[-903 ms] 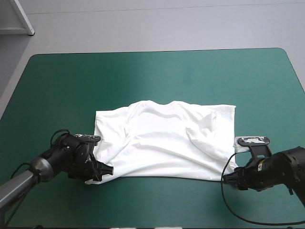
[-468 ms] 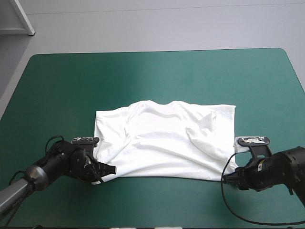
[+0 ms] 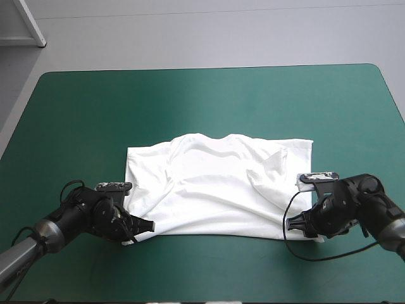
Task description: Fold the cloth
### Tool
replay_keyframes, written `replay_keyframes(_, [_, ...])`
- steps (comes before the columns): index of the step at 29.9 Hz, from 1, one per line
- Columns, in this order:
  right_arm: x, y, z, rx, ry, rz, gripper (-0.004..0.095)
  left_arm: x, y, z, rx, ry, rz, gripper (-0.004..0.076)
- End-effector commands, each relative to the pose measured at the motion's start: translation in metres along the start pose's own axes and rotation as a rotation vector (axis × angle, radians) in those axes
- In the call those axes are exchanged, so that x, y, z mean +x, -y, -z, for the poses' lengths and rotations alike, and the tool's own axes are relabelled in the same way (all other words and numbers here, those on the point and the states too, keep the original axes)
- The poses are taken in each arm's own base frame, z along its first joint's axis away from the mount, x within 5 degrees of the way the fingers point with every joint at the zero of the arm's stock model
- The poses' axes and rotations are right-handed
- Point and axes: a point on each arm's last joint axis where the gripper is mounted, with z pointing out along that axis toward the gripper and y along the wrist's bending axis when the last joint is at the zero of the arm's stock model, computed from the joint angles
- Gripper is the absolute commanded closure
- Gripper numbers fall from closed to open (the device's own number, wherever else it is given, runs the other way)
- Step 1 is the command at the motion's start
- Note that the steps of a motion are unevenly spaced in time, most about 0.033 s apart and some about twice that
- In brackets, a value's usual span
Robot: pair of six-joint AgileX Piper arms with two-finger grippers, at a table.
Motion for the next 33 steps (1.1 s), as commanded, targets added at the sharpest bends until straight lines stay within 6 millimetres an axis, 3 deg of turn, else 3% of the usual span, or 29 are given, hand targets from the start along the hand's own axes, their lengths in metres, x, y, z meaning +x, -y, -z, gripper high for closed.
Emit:
replay_keyframes(1, [-0.013,0.001,-0.005,0.025,0.032,0.026,0.0441,0.01,-0.003,-0.018,-0.02,-0.085,0.011,0.0727])
replay_keyframes(6, [-0.014,0.001,-0.031,0.025,-0.039,0.015,0.0441,0.01,-0.002,-0.018,-0.015,-0.082,0.014,0.0727])
replay_keyframes(12, [0.011,0.002,-0.06,-0.003,-0.123,-0.032,0.0442,0.01,-0.002,-0.018,-0.015,-0.082,0.005,0.0727])
replay_keyframes(15, [0.015,0.002,-0.064,-0.014,-0.135,-0.046,0.052,0.01,-0.002,-0.018,-0.015,-0.082,0.005,0.0727])
replay_keyframes(19, [0.014,0.002,-0.059,-0.016,-0.116,-0.047,0.0929,0.01,-0.002,-0.018,-0.015,-0.082,0.005,0.0727])
replay_keyframes(27, [-0.001,-0.001,-0.023,-0.02,-0.025,-0.03,0.0927,0.002,0.002,-0.007,-0.007,-0.07,-0.023,0.0727])
replay_keyframes(29, [-0.006,-0.001,-0.009,-0.014,0.011,-0.018,0.0927,-0.005,0.005,0.007,0.004,-0.034,-0.05,0.0727])
replay_keyframes(33, [-0.018,0.0,0.022,0.019,0.095,-0.002,0.0927,-0.029,0.014,0.054,0.042,0.132,-0.078,0.0728])
